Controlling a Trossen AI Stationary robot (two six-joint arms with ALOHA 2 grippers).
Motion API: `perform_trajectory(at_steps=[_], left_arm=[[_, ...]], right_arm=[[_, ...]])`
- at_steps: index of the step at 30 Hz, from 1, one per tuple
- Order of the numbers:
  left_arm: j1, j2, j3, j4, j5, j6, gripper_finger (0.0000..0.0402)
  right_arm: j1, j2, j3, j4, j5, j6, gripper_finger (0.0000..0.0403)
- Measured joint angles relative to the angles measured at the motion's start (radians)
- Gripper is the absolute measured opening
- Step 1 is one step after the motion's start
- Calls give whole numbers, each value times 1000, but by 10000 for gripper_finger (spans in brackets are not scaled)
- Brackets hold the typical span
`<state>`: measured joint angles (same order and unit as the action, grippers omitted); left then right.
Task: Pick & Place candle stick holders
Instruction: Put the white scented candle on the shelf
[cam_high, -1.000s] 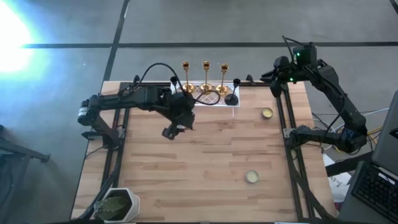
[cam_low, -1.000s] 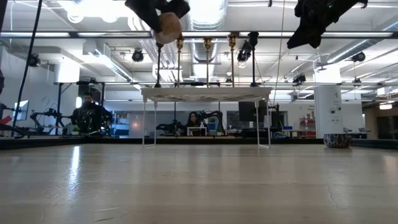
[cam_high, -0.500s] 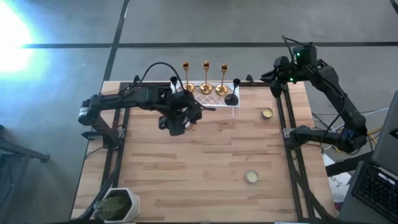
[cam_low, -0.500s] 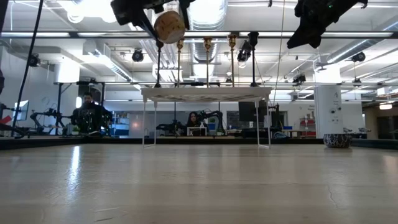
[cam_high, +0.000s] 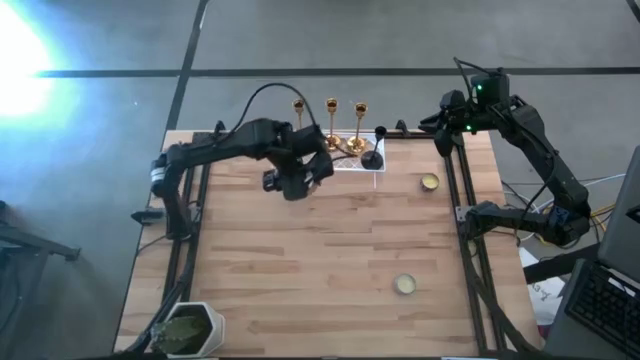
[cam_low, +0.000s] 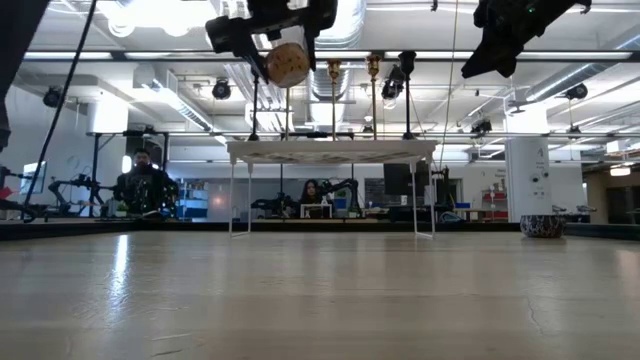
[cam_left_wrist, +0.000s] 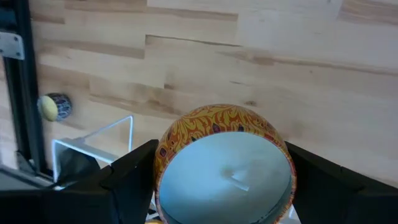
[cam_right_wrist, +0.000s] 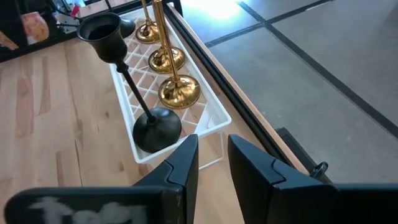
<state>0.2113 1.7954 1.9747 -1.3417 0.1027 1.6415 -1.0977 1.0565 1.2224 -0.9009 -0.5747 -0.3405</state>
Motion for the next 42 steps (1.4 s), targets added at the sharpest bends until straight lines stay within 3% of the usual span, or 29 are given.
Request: perform_trajectory(at_steps=[7,11,21,26,42], left_arm=[[42,152,252,-197,13,-21,301],[57,201,328,-225,12,-48,301],[58,217,294,-231,-88,-43,301],[78,218,264,-227,-90,92,301],[113,220,236,-176,-86,198,302]], right_arm=[[0,0,0,0,0,0,91],[0,0,0,0,0,0,87],[0,0,0,0,0,0,68],[0,0,0,0,0,0,72],[0,0,0,0,0,0,89]])
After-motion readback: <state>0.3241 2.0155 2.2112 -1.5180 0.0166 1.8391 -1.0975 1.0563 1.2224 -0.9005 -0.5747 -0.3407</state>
